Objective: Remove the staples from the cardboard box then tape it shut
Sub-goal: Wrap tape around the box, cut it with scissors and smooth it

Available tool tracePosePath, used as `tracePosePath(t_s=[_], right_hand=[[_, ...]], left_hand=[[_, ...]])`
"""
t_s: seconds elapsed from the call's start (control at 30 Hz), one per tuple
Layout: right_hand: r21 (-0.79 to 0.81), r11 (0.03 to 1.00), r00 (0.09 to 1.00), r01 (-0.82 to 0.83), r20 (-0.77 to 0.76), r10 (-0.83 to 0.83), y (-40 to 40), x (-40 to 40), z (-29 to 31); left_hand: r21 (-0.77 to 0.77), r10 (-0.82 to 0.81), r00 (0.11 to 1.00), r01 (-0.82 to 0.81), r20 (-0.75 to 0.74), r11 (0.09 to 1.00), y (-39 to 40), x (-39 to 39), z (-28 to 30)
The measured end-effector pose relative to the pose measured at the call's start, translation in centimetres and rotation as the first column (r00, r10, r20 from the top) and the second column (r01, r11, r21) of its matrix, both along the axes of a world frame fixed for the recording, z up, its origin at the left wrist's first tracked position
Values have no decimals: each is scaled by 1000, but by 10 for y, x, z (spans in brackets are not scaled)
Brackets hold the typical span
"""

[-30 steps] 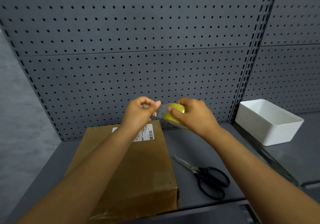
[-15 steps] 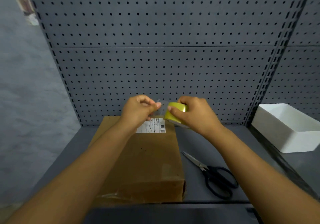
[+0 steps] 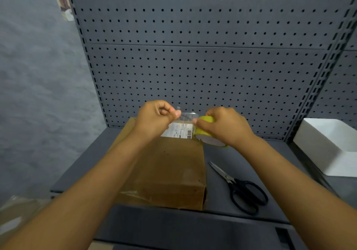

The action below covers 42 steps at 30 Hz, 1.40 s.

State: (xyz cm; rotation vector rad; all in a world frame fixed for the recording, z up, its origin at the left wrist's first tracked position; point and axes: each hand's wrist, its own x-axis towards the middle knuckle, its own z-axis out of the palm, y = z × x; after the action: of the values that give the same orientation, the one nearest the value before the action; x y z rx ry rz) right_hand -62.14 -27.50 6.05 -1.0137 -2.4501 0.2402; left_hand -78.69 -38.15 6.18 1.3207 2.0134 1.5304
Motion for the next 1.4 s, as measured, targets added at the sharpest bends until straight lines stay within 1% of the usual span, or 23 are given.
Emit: tracePosePath(t_s=[0.07,0.13,0.23,0.27,0.43,0.5,0.53,0.6,0.63,0.73,0.77,0.83,0.93,1.0,1.07,1.2,1.3,1.4], right_hand=[[-13,1000,1000,-16,-8,15,-2,2,-1],[-37,999,999,-15,-46,13,-3,2,1],[-154,987,988,-43,-151,20,-2,0,5],[-165,985,990,-41,-142,18,-3,-1,6],[-54,998,994,32,110,-26,-10,-5,14],[-40,999,986,33,166,-26,-10,-5,16],[-44,998,986,35,167,-27,-11,-5,15],[-63,998,992,26,121,-18,-13,-5,13],[-98,995,997,4,77,4,-13,-4,12],[-300,949,990,-92,-132,54,-14,1,9],[-324,941,987,-93,-155,44,-15,3,8],[-288,957,996,-38,-93,12,-20,4,7],[-169,984,996,64,74,-52,-30,0,13],[-106,990,980,94,185,-73,-33,-3,18],[-94,990,964,101,254,-75,-36,-3,20],[-91,992,953,87,296,-56,-39,-4,24],[-11,995,956,96,278,-89,-40,-7,24],[45,995,950,86,299,-95,-39,-10,20]], left_hand=[[-46,0,999,3,54,999,-4,-2,-2],[-100,27,996,-18,87,995,-8,-6,-4],[-146,62,986,-40,152,989,-15,-9,-8],[-146,69,984,-45,161,988,-16,-9,-9],[-135,104,982,-83,156,987,-18,-2,-11],[-134,102,981,-81,163,988,-20,-5,-14],[-135,91,983,-69,161,988,-22,-7,-14],[-141,76,984,-53,163,989,-25,-12,-13],[-144,71,980,-45,183,989,-25,-15,-12],[-150,41,968,-3,249,989,-30,-20,-11],[-156,29,968,10,249,988,-32,-21,-12],[-165,11,970,30,241,986,-34,-21,-17],[-139,7,969,28,246,990,-37,-17,-20],[-126,21,972,9,233,992,-41,-20,-20],[-142,12,974,20,226,990,-47,-25,-21],[-234,1,977,50,213,971,-51,-25,-23],[-274,24,979,33,203,961,-49,-22,-28],[-291,39,991,0,127,957,-47,-19,-33]])
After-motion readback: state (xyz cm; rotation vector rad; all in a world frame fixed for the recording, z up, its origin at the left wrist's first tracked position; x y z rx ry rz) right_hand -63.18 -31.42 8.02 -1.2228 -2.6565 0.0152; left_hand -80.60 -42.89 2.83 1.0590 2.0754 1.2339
